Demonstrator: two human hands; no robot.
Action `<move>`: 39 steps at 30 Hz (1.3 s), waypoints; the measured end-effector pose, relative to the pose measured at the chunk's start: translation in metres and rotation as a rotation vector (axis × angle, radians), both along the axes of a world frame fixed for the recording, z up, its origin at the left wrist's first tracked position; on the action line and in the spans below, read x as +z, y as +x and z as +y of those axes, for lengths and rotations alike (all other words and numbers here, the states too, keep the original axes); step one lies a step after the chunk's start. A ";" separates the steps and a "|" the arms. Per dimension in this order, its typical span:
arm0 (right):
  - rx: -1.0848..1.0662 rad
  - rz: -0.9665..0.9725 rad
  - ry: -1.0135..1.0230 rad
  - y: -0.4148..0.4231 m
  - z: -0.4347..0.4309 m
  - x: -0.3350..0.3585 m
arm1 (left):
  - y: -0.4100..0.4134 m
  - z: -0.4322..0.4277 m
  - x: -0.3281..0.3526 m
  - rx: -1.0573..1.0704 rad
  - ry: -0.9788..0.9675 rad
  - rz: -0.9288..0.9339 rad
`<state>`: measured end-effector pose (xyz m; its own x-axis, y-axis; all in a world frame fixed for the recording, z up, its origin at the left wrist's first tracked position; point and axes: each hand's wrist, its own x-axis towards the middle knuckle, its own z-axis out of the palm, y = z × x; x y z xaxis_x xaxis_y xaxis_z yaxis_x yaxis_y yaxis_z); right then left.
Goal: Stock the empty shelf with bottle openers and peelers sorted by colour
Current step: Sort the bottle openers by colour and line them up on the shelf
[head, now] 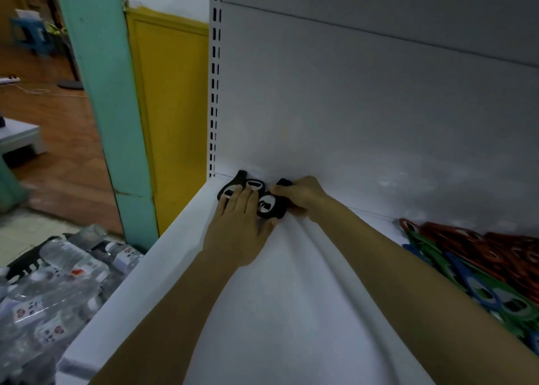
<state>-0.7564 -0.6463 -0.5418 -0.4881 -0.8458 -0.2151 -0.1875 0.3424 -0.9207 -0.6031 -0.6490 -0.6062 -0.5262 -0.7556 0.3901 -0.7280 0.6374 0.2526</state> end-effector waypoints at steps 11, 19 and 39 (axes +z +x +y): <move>-0.057 -0.011 0.030 -0.004 0.000 -0.010 | -0.001 -0.001 0.002 -0.037 0.002 0.028; -0.090 0.191 -0.024 0.005 -0.001 -0.022 | 0.000 0.000 0.003 -0.039 0.005 0.041; 0.030 0.969 -0.018 0.012 0.007 -0.057 | 0.002 0.008 0.016 -0.124 -0.112 0.067</move>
